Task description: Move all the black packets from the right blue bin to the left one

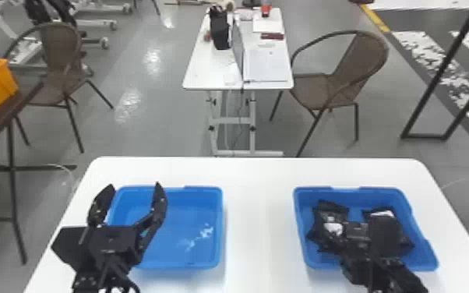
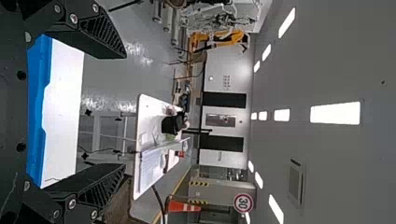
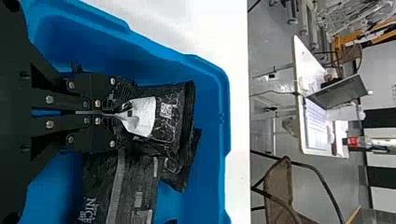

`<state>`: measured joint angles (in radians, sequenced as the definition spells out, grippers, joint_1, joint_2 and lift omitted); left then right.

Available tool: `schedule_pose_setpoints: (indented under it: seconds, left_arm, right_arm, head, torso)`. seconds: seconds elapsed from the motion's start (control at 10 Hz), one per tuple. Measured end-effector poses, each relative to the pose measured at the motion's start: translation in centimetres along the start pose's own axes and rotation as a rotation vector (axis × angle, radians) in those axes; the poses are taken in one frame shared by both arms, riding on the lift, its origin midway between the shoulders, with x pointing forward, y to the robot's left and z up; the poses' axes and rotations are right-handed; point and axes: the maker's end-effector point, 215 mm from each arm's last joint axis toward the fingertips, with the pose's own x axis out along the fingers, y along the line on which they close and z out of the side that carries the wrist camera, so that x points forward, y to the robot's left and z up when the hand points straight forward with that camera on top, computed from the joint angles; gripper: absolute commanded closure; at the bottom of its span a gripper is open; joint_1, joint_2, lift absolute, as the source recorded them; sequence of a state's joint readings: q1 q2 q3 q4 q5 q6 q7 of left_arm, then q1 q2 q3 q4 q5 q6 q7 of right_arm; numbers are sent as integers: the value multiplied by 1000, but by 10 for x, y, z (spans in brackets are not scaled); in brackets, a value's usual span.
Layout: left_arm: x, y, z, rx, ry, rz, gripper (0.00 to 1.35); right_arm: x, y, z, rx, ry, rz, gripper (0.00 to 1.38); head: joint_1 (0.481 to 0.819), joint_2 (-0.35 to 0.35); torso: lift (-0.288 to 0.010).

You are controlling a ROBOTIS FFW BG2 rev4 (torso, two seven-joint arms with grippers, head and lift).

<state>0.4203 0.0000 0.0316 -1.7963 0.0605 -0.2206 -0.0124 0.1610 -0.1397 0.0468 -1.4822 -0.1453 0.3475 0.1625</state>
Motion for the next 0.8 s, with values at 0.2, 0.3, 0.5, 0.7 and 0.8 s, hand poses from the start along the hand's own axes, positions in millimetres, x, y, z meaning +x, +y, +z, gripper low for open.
schedule_pose_setpoints:
  seconds: [0.2, 0.3, 0.5, 0.7, 0.8]
  left_arm:
    - [0, 0, 0, -3, -1, 1, 208]
    - [1, 0, 1, -21, 0, 1, 208]
    - [12, -15, 8, -97, -7, -52, 208]
    - [30, -40, 21, -184, -10, -129, 208]
    - [35, -50, 23, -224, 3, -163, 208]
  right_arm:
    - [-16, 6, 54, -42, -107, 24, 1170]
    - [-21, 26, 84, -66, -158, 103, 1170]
    - [-16, 92, 146, -229, -220, 326, 1168]
    - [-6, 158, 177, -344, -239, 495, 1168]
    - [-6, 192, 180, -378, -245, 589, 1170]
  head:
    - [695, 32]
    - [695, 44]
    - [695, 104]
    - [695, 138]
    - [695, 166]
  torso:
    - [0]
    - [0]
    - [0]
    - [0]
    - [0]
